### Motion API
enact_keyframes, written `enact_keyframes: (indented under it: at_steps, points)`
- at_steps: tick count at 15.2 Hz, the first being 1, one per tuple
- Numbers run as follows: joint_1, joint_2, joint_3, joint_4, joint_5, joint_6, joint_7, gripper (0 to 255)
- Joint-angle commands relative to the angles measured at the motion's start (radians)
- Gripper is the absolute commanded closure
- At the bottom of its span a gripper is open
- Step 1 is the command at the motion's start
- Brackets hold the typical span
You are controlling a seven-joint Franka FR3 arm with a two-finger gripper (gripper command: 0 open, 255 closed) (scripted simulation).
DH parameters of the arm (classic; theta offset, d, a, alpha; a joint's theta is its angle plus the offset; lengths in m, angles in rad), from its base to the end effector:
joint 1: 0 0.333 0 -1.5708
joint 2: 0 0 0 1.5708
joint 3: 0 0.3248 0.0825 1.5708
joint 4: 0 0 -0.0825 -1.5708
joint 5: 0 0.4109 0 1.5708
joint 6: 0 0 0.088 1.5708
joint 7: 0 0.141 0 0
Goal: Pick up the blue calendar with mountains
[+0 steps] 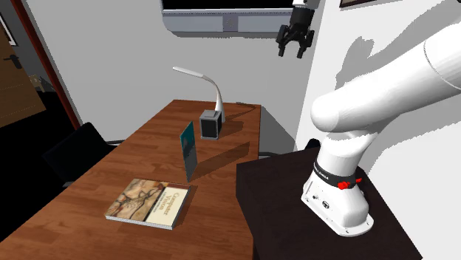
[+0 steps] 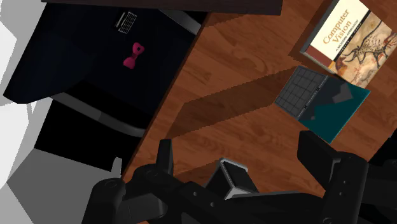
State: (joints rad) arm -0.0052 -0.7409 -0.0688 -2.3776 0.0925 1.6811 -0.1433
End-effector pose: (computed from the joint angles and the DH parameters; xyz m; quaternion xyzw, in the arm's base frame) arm 0.3511 -0.0176 0.5471 -0.9966 -0.0389 -0.0283 0.0667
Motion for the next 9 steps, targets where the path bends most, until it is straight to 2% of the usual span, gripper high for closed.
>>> enact_keyframes:
  at_steps: [1, 9]
  points:
    - [0.000, 0.000, 0.000, 0.000, 0.000, 0.000, 0.000, 0]
    - [0.053, 0.054, 0.175, -0.092, 0.095, 0.130, 0.207, 0]
